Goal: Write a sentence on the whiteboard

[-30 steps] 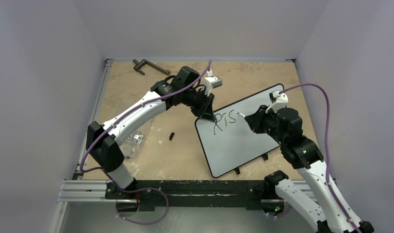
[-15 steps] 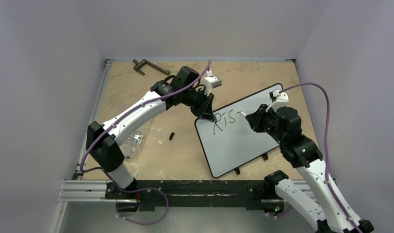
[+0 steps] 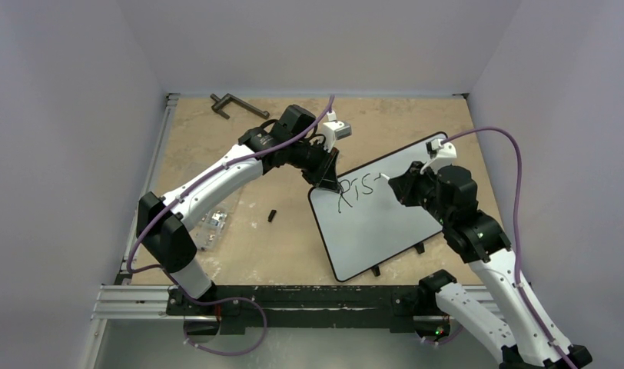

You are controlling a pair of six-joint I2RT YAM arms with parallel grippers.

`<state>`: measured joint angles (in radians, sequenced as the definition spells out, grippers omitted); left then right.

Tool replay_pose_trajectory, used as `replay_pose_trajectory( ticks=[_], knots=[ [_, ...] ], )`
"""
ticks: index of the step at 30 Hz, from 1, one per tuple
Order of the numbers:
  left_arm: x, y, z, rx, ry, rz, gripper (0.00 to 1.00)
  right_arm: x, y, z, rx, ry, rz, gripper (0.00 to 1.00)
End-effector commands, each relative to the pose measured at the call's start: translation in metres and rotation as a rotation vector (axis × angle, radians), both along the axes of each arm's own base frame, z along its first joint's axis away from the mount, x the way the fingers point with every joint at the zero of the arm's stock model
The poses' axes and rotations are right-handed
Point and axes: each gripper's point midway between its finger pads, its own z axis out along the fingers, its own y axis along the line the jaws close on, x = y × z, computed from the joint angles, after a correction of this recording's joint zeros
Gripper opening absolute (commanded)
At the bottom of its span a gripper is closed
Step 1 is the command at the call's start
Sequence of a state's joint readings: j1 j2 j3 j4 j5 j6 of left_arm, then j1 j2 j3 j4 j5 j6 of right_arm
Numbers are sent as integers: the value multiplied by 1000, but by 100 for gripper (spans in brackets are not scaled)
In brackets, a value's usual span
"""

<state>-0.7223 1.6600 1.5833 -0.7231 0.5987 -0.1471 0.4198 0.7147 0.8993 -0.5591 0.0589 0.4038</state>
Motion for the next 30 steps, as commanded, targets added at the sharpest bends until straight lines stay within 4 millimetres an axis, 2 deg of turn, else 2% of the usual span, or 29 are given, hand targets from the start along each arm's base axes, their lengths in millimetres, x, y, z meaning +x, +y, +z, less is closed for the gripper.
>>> replay_pose_trajectory(
  ticks=[1, 15, 30],
  knots=[
    [22, 2, 16, -13, -159, 32, 0, 5, 9, 20, 27, -60, 42, 0],
    [22, 2, 17, -15, -161, 33, 0, -4, 19, 0, 17, 3, 115, 0],
    [23, 3, 19, -16, -166, 37, 0, -15, 7, -26, 6, 95, 54, 0]
  ],
)
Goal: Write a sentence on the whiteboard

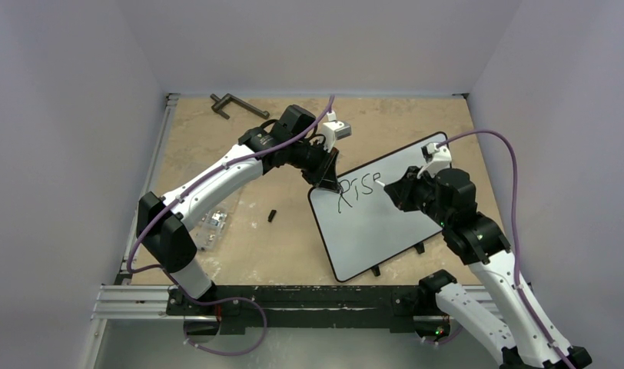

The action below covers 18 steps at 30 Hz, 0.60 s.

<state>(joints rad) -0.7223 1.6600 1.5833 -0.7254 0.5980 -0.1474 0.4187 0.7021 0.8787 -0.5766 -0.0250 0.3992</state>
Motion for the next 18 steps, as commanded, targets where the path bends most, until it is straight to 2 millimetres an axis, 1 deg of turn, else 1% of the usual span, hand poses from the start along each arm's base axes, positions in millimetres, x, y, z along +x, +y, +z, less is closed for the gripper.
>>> replay_pose_trajectory(
  ticks=[1, 11, 18],
  knots=[
    [22, 3, 19, -16, -166, 35, 0, -4, -5, -17, -12, 67, -32, 0],
    [21, 3, 21, -22, -170, 34, 0, -9, -17, -22, 7, 121, -131, 0],
    [21, 4, 22, -22, -170, 35, 0, -6, -26, -21, -5, 124, -192, 0]
  ],
)
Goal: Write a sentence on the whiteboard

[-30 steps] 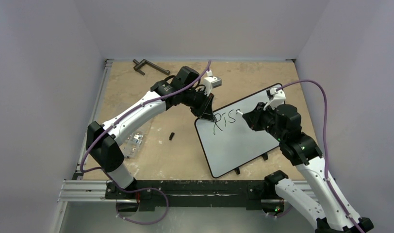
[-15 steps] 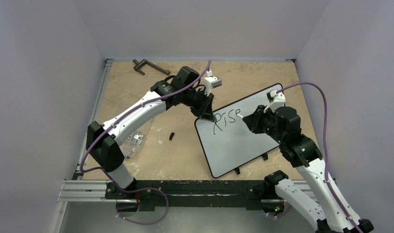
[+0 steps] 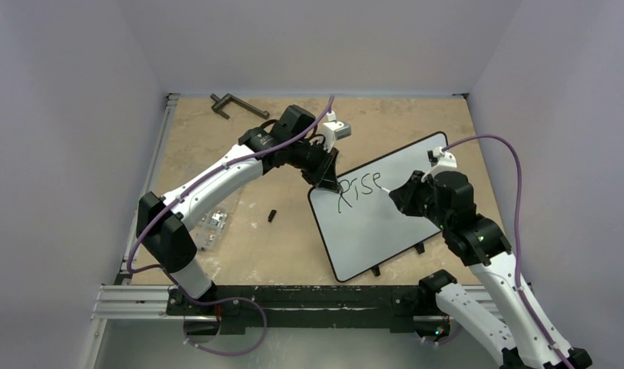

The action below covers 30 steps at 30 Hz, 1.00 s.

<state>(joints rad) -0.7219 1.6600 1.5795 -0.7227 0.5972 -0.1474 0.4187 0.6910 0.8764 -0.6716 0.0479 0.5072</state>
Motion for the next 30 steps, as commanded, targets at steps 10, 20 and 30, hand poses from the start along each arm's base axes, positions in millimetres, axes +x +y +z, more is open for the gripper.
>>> replay_pose_trajectory(
  ticks=[10, 20, 30],
  knots=[
    [21, 3, 21, -23, -165, 33, 0, 11, -20, 11, -58, -20, -113, 0],
    [18, 2, 26, -37, -162, 28, 0, 19, -21, 21, -69, -46, -125, 0],
    [17, 2, 28, -46, -161, 25, 0, 18, -20, 42, -63, -103, -104, 0]
  ],
)
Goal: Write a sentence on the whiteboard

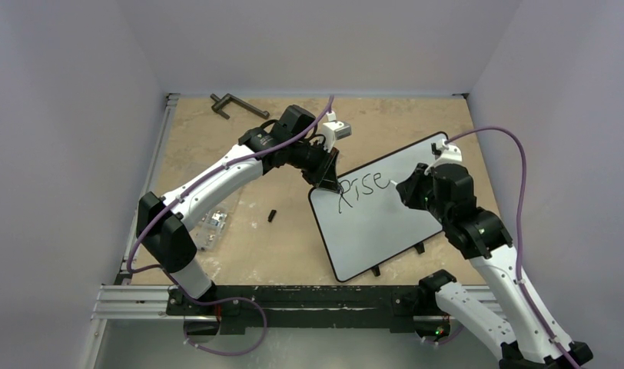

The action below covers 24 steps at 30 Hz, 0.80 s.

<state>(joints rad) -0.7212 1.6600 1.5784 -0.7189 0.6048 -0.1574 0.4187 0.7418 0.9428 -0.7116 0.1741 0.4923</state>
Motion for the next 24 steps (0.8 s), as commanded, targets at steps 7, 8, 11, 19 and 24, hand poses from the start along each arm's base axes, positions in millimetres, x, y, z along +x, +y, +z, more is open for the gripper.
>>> replay_pose_trajectory(
  ticks=[7, 8, 11, 19, 24],
  knots=[
    [17, 3, 29, -43, -174, 28, 0, -15, 0, 97, 71, -268, 73, 0],
    [17, 3, 30, -44, -175, 27, 0, -18, 0, 109, 72, -310, 87, 0],
    [17, 3, 31, -48, -174, 26, 0, -27, -13, 133, 66, -416, 59, 0],
    [16, 4, 31, -48, -176, 27, 0, -40, -29, 140, 50, -471, 16, 0],
    [16, 5, 32, -46, -181, 32, 0, -39, -22, 119, 22, -392, 54, 0]
  ],
)
